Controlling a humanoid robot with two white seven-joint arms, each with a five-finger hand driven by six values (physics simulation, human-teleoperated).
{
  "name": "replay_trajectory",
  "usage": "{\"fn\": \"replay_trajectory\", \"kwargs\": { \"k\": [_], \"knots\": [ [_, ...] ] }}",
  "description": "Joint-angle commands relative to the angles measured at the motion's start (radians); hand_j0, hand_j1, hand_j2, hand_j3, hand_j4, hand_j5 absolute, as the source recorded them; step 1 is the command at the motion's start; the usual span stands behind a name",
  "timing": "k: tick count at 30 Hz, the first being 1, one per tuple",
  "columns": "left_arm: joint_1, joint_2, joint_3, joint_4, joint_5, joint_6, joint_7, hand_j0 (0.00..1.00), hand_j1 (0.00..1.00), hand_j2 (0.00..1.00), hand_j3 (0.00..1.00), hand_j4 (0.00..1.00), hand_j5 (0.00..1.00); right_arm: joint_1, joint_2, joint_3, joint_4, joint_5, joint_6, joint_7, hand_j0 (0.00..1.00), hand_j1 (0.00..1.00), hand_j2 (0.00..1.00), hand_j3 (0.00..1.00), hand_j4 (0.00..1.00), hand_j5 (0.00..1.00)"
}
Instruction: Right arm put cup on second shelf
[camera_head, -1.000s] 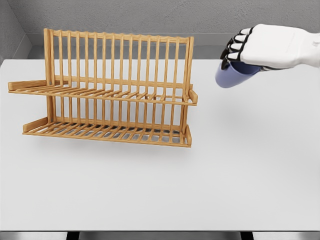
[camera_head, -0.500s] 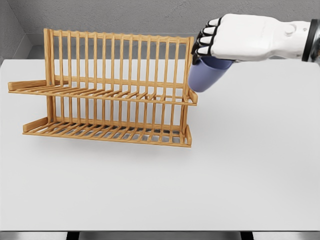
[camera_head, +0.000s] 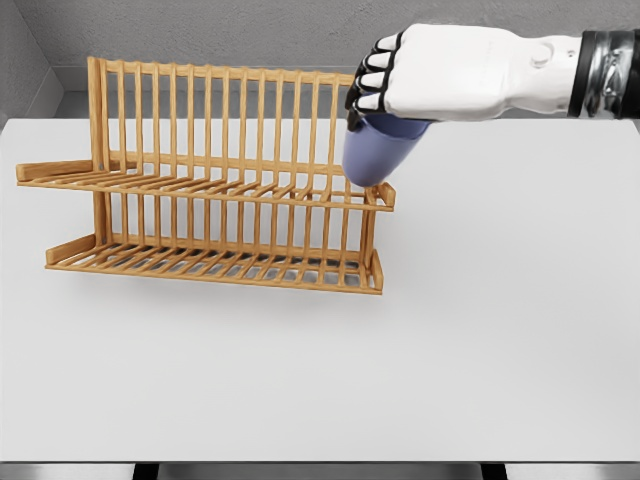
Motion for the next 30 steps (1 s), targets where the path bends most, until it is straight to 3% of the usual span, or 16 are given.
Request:
{"fn": "replay_trajectory", "kwargs": {
  "k": [1, 12, 26, 28, 29, 30],
  "knots": [
    [0.000, 0.000, 0.000, -0.001, 0.000, 0.000, -0.002, 1.00, 1.00, 1.00, 1.00, 1.00, 1.00, 0.000, 0.006, 0.030, 0.000, -0.003, 0.003, -0.001, 0.61, 0.61, 0.61, 0.61, 0.61, 0.61],
    [0.000, 0.000, 0.000, 0.001, 0.000, 0.000, -0.002, 1.00, 1.00, 1.00, 1.00, 1.00, 1.00, 0.000, 0.004, 0.105, 0.000, -0.001, 0.003, -0.001, 0.62, 0.62, 0.62, 0.62, 0.62, 0.62],
    [0.000, 0.000, 0.000, -0.001, 0.001, 0.000, 0.000, 1.00, 1.00, 1.00, 1.00, 1.00, 1.00, 0.009, -0.013, 0.128, -0.001, -0.004, 0.003, -0.001, 0.63, 0.63, 0.63, 0.63, 0.63, 0.63],
    [0.000, 0.000, 0.000, 0.001, 0.001, 0.000, 0.000, 1.00, 1.00, 1.00, 1.00, 1.00, 1.00, 0.008, -0.011, 0.128, -0.001, -0.004, 0.003, -0.001, 0.70, 0.70, 0.70, 0.70, 0.70, 0.70],
    [0.000, 0.000, 0.000, -0.001, 0.000, -0.001, 0.000, 1.00, 1.00, 1.00, 1.00, 1.00, 1.00, 0.009, -0.011, 0.128, -0.001, -0.004, 0.003, -0.001, 1.00, 1.00, 1.00, 1.00, 1.00, 1.00],
    [0.000, 0.000, 0.000, -0.001, 0.001, -0.001, -0.002, 1.00, 1.00, 1.00, 1.00, 1.00, 1.00, 0.009, -0.011, 0.129, 0.000, -0.004, 0.003, -0.001, 1.00, 1.00, 1.00, 1.00, 1.00, 1.00]
  ]
}}
